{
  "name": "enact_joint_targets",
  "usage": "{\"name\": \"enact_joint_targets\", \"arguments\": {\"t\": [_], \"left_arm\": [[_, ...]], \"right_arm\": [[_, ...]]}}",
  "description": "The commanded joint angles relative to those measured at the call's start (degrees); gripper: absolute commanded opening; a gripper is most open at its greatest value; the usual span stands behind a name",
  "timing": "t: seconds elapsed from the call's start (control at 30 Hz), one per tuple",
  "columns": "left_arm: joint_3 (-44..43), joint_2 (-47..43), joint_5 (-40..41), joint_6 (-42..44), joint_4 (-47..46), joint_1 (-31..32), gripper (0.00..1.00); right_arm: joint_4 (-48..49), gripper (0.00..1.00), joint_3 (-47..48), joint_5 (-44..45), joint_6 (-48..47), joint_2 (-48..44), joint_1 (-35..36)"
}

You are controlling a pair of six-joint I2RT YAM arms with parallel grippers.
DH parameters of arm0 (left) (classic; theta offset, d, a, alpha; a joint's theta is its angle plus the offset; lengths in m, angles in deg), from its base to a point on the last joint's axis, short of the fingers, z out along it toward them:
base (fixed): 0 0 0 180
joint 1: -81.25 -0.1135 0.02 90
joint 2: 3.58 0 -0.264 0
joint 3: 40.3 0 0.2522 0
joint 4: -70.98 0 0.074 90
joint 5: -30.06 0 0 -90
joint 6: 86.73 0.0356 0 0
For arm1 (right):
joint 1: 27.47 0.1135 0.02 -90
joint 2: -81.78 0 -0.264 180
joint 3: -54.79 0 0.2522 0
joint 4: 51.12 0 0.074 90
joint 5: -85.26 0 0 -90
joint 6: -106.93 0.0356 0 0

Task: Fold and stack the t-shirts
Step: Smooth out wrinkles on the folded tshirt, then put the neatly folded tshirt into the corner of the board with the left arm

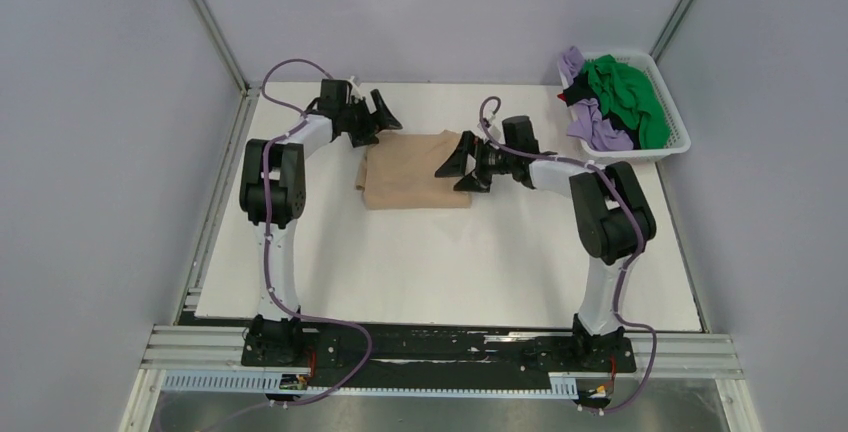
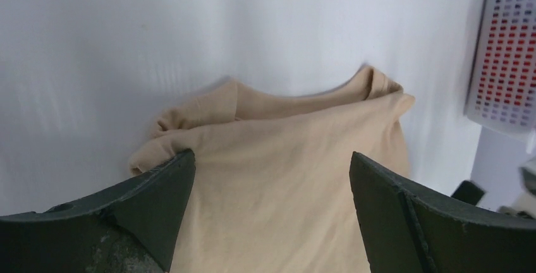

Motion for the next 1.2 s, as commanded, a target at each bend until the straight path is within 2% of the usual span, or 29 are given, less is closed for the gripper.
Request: {"name": "enact_joint_targets", "arguments": {"t": [0.0,0.2,0.33,0.43,0.6,0.73,0.87,1.0,1.17], "left_arm": [[-2.64,4.48,0.63,-0.28,4.74,0.13,1.0],[-3.39,4.14,3.73,0.61,6.74,0.13,1.0],[-4.61,1.2,3.36,3.74,9.97,0.13,1.0],[-3.36,-3.38,6.0,6.54,11.24,0.13,1.0],[6.08,-14.24,13.51,7.98,13.02,0.13,1.0],[15.32,-19.97,17.52,6.83,12.38,0.13,1.0],[21.71,-22.2,16.14,5.56,9.92,0.21,1.0],[24.19,-21.97,13.22,2.65,8.97,1.6,1.0],[27.22,-22.42,16.5,-1.3,8.62,6.35,0.93]], "right_arm": [[2.85,1.0,-4.04,0.01,0.87,4.77,-0.63],[0.59,1.0,-7.24,1.62,-0.67,3.49,-0.79],[-0.56,1.0,-7.1,1.68,-1.44,-4.24,-1.41],[-2.33,1.0,-7.22,3.78,-2.32,-11.88,-1.79],[-3.58,1.0,-13.11,10.09,-2.81,-23.93,-3.32],[-10.02,1.0,-15.76,14.16,-6.0,-29.4,-6.33],[-12.27,1.0,-19.12,15.28,-7.19,-33.03,-8.94],[-13.53,1.0,-20.96,16.59,-7.17,-35.07,-10.01],[-16.35,1.0,-21.68,21.07,-8.62,-36.52,-10.49]]}}
